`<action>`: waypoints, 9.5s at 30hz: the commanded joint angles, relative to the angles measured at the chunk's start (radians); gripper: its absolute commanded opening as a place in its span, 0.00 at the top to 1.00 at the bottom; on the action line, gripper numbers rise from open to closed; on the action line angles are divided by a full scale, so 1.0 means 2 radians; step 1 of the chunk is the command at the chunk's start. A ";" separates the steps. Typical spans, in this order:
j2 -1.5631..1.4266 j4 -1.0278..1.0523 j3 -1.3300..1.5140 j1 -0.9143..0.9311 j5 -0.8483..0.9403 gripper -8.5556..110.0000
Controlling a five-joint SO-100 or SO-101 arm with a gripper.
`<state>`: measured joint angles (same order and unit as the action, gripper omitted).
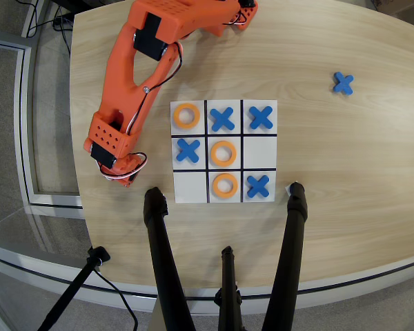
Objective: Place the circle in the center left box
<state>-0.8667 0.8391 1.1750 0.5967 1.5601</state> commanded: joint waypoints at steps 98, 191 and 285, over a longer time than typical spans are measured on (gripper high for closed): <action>-0.290 -0.118 0.381 -0.444 -0.209 0.89; -1.263 0.215 1.014 0.564 -0.012 0.93; -1.263 0.215 1.014 0.561 -0.017 0.93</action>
<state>-3.3763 1.2640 3.1462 1.7181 1.5294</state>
